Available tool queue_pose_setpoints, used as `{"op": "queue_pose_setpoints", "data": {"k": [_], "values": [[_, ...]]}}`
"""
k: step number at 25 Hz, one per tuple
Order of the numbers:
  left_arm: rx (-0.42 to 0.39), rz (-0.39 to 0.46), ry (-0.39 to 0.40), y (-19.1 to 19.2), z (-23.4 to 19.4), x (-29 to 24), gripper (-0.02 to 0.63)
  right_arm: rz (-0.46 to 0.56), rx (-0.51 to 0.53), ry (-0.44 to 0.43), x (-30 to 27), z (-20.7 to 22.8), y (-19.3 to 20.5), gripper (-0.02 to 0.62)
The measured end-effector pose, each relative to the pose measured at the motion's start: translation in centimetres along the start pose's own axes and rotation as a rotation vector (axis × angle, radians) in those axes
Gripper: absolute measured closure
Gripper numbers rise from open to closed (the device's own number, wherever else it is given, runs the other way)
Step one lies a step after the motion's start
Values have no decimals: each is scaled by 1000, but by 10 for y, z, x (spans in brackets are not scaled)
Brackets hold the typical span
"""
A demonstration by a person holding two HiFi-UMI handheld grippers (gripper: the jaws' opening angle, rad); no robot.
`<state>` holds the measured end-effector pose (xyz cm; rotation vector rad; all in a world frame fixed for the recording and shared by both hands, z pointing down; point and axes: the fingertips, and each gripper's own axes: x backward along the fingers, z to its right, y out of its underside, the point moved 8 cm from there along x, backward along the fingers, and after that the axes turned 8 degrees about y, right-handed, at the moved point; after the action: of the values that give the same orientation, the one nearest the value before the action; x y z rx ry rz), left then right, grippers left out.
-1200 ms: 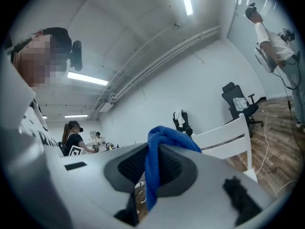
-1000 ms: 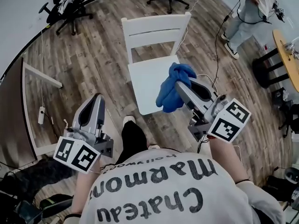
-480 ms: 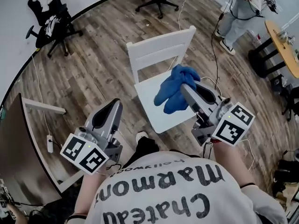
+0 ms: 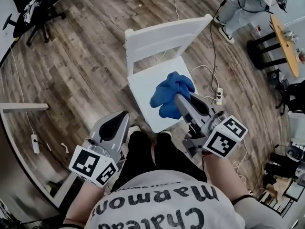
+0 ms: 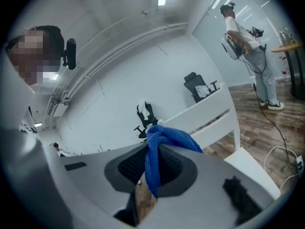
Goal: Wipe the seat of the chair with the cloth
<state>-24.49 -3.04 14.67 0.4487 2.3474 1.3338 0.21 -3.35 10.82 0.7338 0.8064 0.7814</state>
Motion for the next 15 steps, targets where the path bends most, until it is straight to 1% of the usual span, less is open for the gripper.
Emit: {"op": "queue_pose_setpoints", "data": {"k": [2, 4, 9, 12, 15], "values": [[30, -16, 4, 15, -14, -9, 600, -39, -26, 6, -16, 10, 15, 541], [55, -20, -7, 27, -27, -20, 600, -75, -39, -6, -32, 18, 27, 540], [80, -6, -68, 52, -45, -42, 600, -161, -14, -55, -69, 36, 53, 540], [84, -37, -93, 71, -49, -52, 600, -221, 28, -96, -90, 53, 73, 540], [125, -81, -131, 91, -52, -58, 600, -323, 107, -117, -118, 75, 101, 540]]}}
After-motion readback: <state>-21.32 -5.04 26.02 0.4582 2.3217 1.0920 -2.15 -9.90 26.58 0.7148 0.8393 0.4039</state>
